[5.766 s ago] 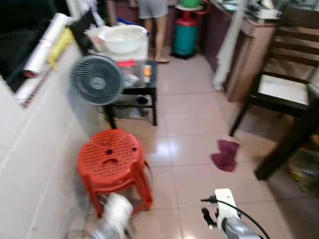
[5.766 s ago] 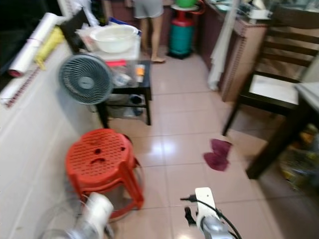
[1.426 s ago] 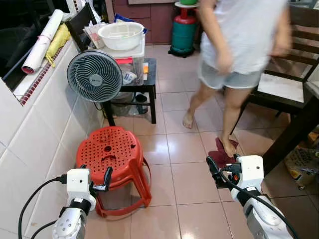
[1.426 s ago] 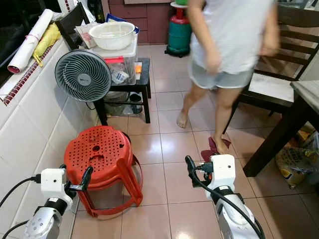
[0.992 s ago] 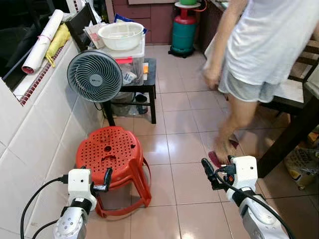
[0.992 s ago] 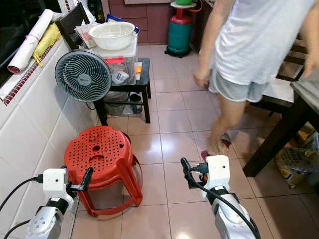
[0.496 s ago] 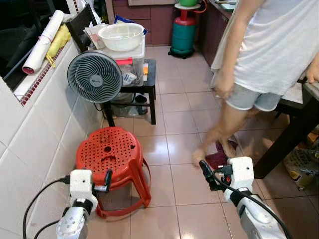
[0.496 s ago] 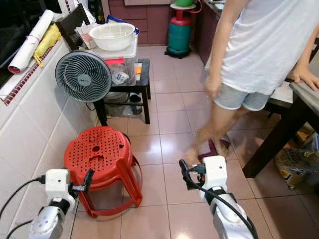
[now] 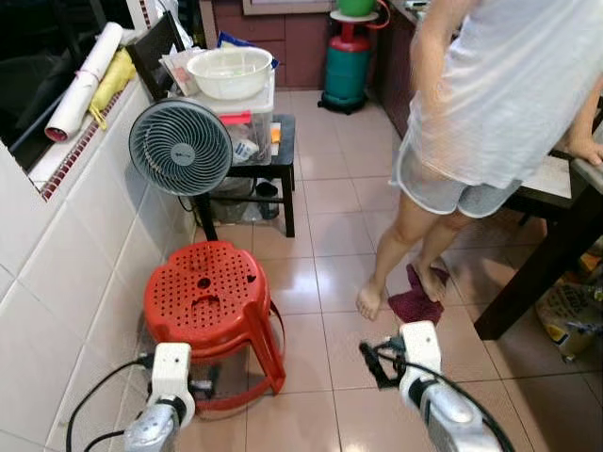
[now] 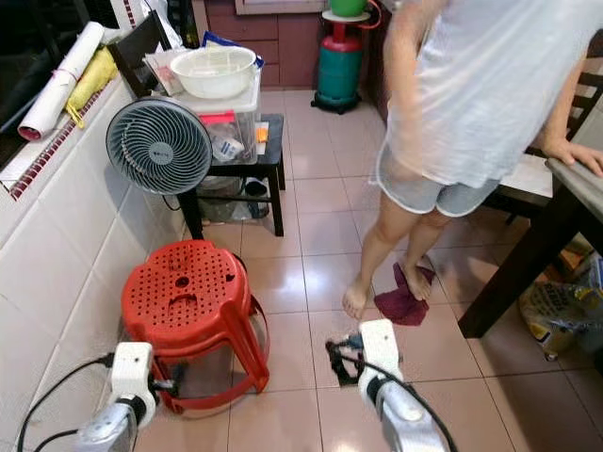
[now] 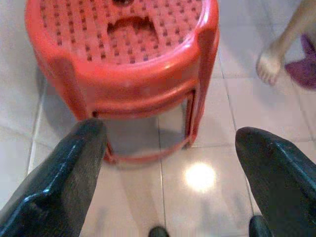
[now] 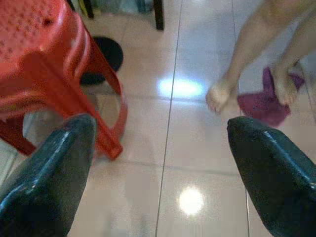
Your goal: Setting the table
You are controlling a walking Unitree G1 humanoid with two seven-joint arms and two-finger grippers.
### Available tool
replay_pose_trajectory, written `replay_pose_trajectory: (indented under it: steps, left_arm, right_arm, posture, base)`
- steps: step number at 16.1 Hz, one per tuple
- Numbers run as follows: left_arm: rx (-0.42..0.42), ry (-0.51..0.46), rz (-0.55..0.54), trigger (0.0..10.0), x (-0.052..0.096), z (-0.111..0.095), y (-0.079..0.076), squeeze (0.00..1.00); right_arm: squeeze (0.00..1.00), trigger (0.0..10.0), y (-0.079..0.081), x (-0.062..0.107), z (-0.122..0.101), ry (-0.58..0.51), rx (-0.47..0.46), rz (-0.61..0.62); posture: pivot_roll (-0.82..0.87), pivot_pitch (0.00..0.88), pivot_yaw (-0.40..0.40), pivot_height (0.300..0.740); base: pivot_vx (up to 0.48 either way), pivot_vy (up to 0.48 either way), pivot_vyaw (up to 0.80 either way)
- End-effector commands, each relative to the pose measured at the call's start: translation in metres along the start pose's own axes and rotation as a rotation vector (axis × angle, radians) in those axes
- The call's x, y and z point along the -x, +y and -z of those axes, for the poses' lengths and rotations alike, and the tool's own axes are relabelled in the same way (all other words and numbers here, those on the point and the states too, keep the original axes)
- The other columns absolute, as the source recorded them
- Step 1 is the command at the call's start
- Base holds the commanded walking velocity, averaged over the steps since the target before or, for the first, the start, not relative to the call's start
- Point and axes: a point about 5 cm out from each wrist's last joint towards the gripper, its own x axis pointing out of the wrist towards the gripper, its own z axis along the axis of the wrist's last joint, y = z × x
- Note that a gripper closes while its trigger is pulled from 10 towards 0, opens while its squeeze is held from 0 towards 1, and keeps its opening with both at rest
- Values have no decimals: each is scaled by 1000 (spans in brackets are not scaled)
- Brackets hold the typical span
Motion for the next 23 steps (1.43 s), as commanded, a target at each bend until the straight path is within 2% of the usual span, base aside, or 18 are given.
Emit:
replay_pose_trajectory:
  steps: [1, 2, 5, 6, 9, 12, 17, 20, 23]
  left_arm:
    - [-12, 61, -7, 10000, 0, 7, 2, 0]
    - [-21, 112, -15, 10000, 0, 11, 2, 0]
    - [-32, 173, -24, 10000, -1, 17, 2, 0]
    - [-39, 218, -8, 10000, 0, 23, -3, 0]
    - [-116, 296, 45, 10000, 4, 38, -14, 0]
    - [-137, 348, 75, 10000, 9, 50, -21, 0]
    - [-124, 358, 58, 10000, 11, 53, -20, 0]
    - [-126, 367, 65, 10000, 12, 57, -20, 0]
    - [-133, 377, 54, 10000, 18, 62, -5, 0]
  right_arm:
    - [0, 10000, -5, -1, 10, 54, -41, 40]
    - [0, 10000, -8, -1, 20, 118, -69, 65]
    - [0, 10000, -5, -1, 36, 223, -10, 60]
    - [0, 10000, -3, 0, 40, 252, -13, 67]
    - [0, 10000, 8, -2, 45, 281, -1, 24]
    - [0, 10000, 13, -4, 45, 294, 3, 14]
    - [0, 10000, 16, -7, 42, 303, 2, 11]
    - [0, 10000, 27, -9, 42, 308, 2, -1]
    - [0, 10000, 37, -10, 43, 314, 12, -15]
  posture:
    - [-183, 0, 21, 740]
    - [-185, 0, 22, 740]
    - [-180, 0, 21, 740]
    - [-174, 0, 23, 740]
    - [-170, 0, 33, 740]
    - [-174, 0, 35, 740]
    - [-168, 0, 35, 740]
    - [-166, 0, 34, 740]
    - [-163, 0, 32, 740]
  base:
    - [0, 0, 0]
    - [0, 0, 0]
    - [0, 0, 0]
    - [0, 0, 0]
    - [0, 0, 0]
    - [0, 0, 0]
    - [0, 0, 0]
    - [0, 0, -198]
    - [0, 0, -573]
